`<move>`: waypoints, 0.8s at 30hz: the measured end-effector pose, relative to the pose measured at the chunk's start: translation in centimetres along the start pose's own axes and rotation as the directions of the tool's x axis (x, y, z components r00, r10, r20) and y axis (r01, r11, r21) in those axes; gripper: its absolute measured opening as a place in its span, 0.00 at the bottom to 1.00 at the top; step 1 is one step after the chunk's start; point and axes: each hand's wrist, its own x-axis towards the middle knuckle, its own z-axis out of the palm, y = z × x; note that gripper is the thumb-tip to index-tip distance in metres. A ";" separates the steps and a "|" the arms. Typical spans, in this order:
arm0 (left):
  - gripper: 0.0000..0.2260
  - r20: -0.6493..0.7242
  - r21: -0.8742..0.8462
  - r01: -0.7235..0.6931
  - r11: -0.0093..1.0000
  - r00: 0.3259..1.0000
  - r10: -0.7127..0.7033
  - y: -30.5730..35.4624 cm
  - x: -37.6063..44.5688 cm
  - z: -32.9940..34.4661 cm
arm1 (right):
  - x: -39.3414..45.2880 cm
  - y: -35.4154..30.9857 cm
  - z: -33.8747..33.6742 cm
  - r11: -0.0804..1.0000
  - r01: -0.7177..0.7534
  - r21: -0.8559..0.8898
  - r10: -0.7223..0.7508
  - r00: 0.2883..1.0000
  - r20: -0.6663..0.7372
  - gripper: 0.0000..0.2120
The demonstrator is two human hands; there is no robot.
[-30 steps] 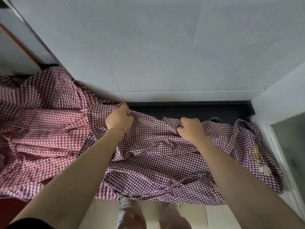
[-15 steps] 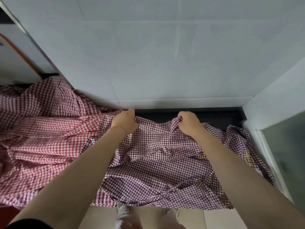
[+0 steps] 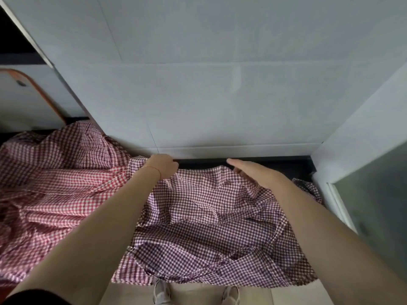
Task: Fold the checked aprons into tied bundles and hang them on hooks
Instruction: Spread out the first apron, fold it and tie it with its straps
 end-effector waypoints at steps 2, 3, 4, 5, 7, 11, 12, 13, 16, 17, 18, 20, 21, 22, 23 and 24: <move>0.14 -0.017 0.030 -0.012 0.999 1.000 0.013 0.0 -0.8 -0.5 | -1.1 -0.3 -1.2 0.993 -0.039 -0.110 0.034 0.998 -0.049 0.19; 0.14 -0.019 0.041 -0.022 0.999 1.000 0.022 0.1 -1.0 -0.7 | -1.4 -0.4 -1.8 0.976 -0.049 -0.210 0.039 0.998 -0.052 0.16; 0.15 -0.021 0.042 -0.023 0.999 1.000 0.024 0.0 -1.2 -0.8 | -1.7 -0.4 -2.3 0.953 -0.051 -0.299 0.039 0.998 -0.049 0.15; 0.16 -0.028 0.064 -0.030 0.998 0.999 0.032 0.0 -1.3 -1.0 | -1.9 -0.5 -2.7 0.929 -0.046 -0.366 0.035 0.999 -0.038 0.15; 0.16 -0.054 0.094 -0.052 0.994 0.997 0.057 0.1 -1.5 -1.2 | -2.6 -0.8 -3.3 0.888 -0.034 -0.458 0.028 0.999 -0.018 0.16; 0.17 -0.107 0.176 -0.084 0.981 0.989 0.103 0.4 -1.3 -1.3 | -2.7 -1.0 -3.9 0.740 0.004 -0.673 -0.018 1.000 -0.014 0.11; 0.19 -0.116 0.190 -0.088 0.978 0.987 0.111 0.5 -1.2 -1.3 | -2.5 -0.9 -3.9 0.711 0.006 -0.703 -0.083 0.994 -0.075 0.11; 0.20 -0.133 0.203 -0.093 0.975 0.984 0.121 0.5 -1.1 -1.3 | -2.2 -0.8 -3.9 0.703 0.004 -0.711 -0.175 0.970 -0.168 0.12; 0.15 -0.245 0.174 -0.089 0.981 0.961 0.131 0.2 -0.8 -1.2 | -1.5 -0.6 -3.8 0.725 0.004 -0.688 -0.398 0.818 -0.415 0.14; 0.13 -0.300 0.131 -0.077 0.988 0.947 0.113 0.2 -0.8 -1.2 | -1.3 -0.6 -3.8 0.712 -0.009 -0.703 -0.423 0.793 -0.438 0.15; 0.12 -0.353 0.073 -0.052 0.996 0.933 0.074 0.1 -1.0 -1.0 | -1.1 -0.5 -3.7 0.685 -0.025 -0.728 -0.427 0.796 -0.429 0.15; 0.11 -0.440 0.014 0.017 1.000 0.898 -0.009 0.2 -1.3 -1.0 | -1.0 -0.1 -3.5 0.595 -0.066 -0.801 -0.413 0.830 -0.376 0.12; 0.11 -0.463 0.021 0.050 0.999 0.885 -0.034 0.2 -1.3 -1.0 | -1.2 0.2 -3.5 0.550 -0.090 -0.830 -0.394 0.849 -0.353 0.11; 0.11 -0.481 0.034 0.077 0.996 0.875 -0.051 0.2 -1.4 -1.0 | -1.2 0.4 -3.6 0.518 -0.110 -0.848 -0.377 0.861 -0.342 0.11; 0.11 -0.499 0.046 0.099 0.994 0.864 -0.063 0.2 -1.4 -1.1 | -1.5 0.6 -3.7 0.500 -0.146 -0.853 -0.353 0.865 -0.355 0.12; 0.10 -0.514 0.048 0.116 0.992 0.854 -0.075 0.1 -1.4 -1.2 | -1.6 0.7 -3.9 0.496 -0.183 -0.849 -0.338 0.860 -0.383 0.13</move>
